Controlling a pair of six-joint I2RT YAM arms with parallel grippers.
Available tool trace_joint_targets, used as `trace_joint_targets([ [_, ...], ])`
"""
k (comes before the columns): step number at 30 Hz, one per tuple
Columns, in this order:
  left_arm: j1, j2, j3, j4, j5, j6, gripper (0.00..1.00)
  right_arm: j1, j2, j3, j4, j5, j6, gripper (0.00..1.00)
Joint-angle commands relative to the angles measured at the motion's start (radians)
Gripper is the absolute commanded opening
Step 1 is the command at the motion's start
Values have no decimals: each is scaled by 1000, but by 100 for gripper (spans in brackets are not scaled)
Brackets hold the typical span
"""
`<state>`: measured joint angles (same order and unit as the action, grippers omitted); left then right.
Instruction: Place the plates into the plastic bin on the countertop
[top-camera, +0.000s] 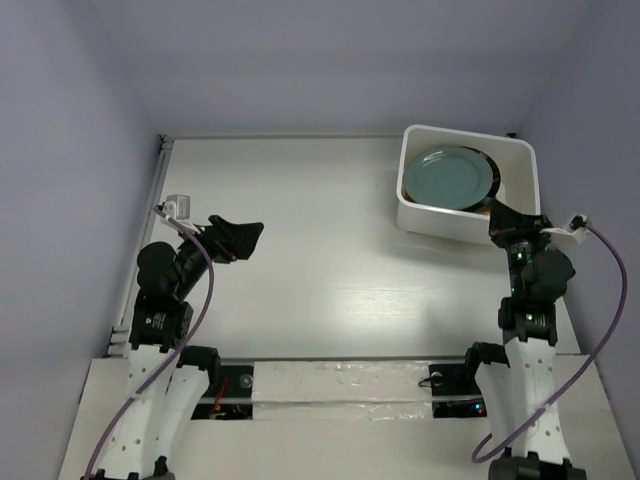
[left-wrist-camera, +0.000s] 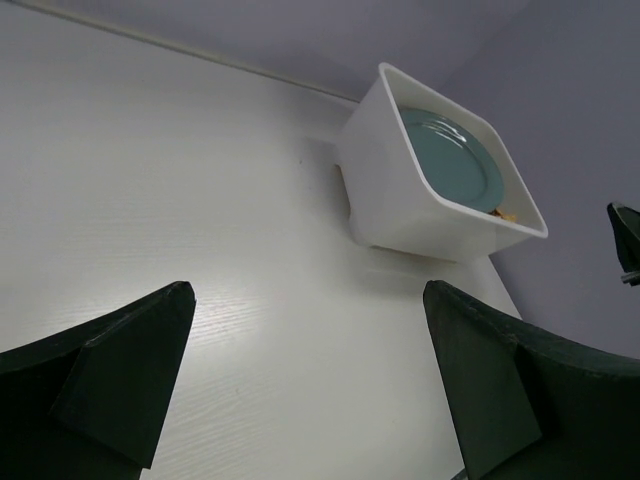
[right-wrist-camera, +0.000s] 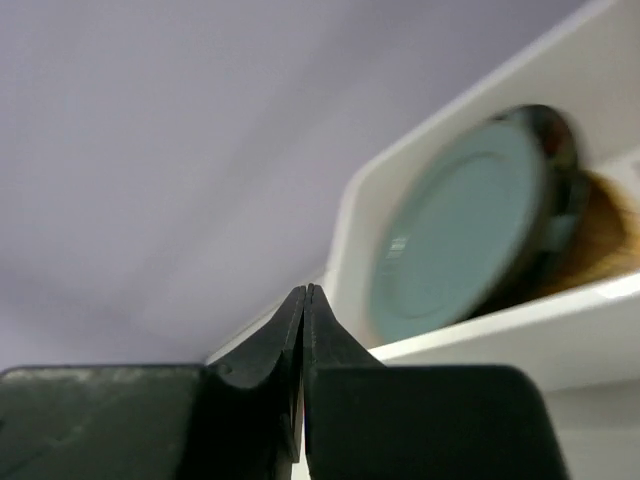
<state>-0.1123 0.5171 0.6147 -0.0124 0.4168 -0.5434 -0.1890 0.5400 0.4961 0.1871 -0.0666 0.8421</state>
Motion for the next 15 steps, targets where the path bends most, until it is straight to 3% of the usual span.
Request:
trace_joint_targets([
  [1, -7, -26, 100, -12, -12, 63, 99, -3, -104, 51, 32, -264, -17, 0],
  [2, -7, -29, 117, -24, -13, 72, 99, -3, -154, 70, 22, -360, -20, 0],
  [5, -7, -45, 177, -43, -26, 98, 99, -3, -241, 180, -49, -443, -49, 0],
  [9, -7, -63, 235, -46, -62, 115, 99, -3, -391, 316, -156, -392, -118, 3],
  [15, -7, -62, 264, -35, -36, 114, 99, 6, -388, 360, -235, -368, -160, 10],
])
